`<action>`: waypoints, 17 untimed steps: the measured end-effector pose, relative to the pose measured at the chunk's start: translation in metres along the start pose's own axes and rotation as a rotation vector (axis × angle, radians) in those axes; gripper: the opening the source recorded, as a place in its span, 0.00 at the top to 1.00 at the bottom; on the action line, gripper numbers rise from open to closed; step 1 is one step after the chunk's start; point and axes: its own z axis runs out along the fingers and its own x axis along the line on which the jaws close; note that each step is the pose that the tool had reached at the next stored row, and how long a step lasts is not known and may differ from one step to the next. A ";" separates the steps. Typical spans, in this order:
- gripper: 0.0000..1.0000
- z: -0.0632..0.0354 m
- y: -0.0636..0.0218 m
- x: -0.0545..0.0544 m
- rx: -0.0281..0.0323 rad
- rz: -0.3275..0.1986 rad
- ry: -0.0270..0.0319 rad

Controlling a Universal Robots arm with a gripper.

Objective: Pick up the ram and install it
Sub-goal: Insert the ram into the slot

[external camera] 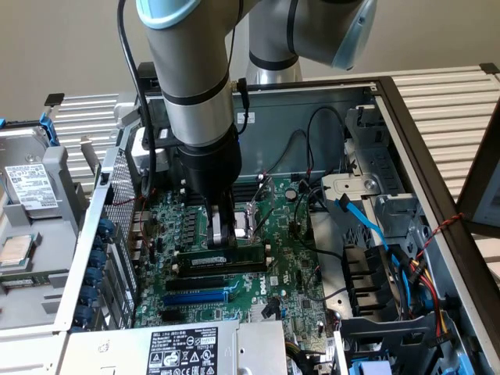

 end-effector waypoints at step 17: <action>0.80 -0.0119 -0.0101 0.001 -0.0436 0.001 0.0029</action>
